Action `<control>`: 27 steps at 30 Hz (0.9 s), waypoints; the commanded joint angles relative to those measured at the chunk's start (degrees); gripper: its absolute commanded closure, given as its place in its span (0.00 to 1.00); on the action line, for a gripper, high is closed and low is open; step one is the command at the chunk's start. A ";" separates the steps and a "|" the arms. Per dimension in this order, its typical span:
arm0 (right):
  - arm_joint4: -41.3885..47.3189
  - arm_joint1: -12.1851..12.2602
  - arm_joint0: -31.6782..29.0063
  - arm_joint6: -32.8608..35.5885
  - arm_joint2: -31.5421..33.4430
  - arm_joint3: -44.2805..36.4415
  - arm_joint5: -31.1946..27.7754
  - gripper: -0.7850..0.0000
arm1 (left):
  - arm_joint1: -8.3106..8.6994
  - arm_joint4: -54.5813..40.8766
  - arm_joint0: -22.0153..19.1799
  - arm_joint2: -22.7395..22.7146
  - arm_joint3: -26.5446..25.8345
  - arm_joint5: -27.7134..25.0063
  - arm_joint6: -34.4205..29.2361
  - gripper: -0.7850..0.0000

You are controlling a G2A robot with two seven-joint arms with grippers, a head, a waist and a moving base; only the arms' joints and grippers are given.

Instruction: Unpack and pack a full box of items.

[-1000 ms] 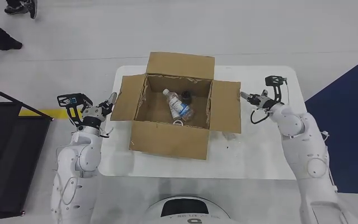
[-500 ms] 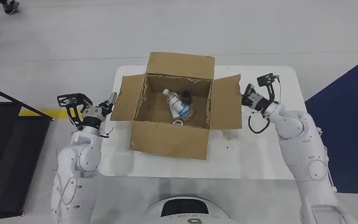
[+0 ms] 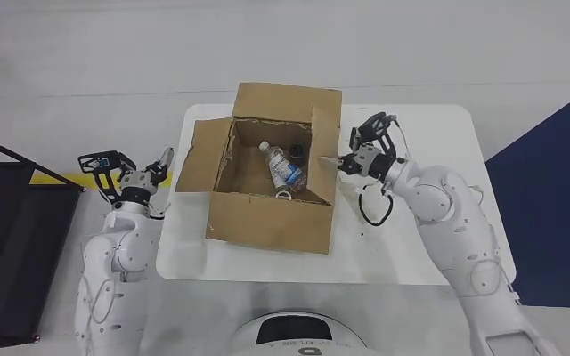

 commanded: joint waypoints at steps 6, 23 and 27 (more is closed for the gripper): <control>-2.07 -0.41 2.33 1.40 -3.20 -0.55 1.97 0.00 | 1.02 4.80 -3.22 -3.77 9.11 1.12 -1.67 0.00; -5.48 -1.01 4.45 2.65 -7.22 -1.03 6.06 0.00 | 1.95 14.57 -8.93 3.22 20.28 -3.25 -3.20 0.00; -8.02 -1.13 5.17 6.07 -8.99 0.42 7.39 0.00 | 2.00 15.04 -9.11 4.33 20.48 -2.90 -3.05 0.00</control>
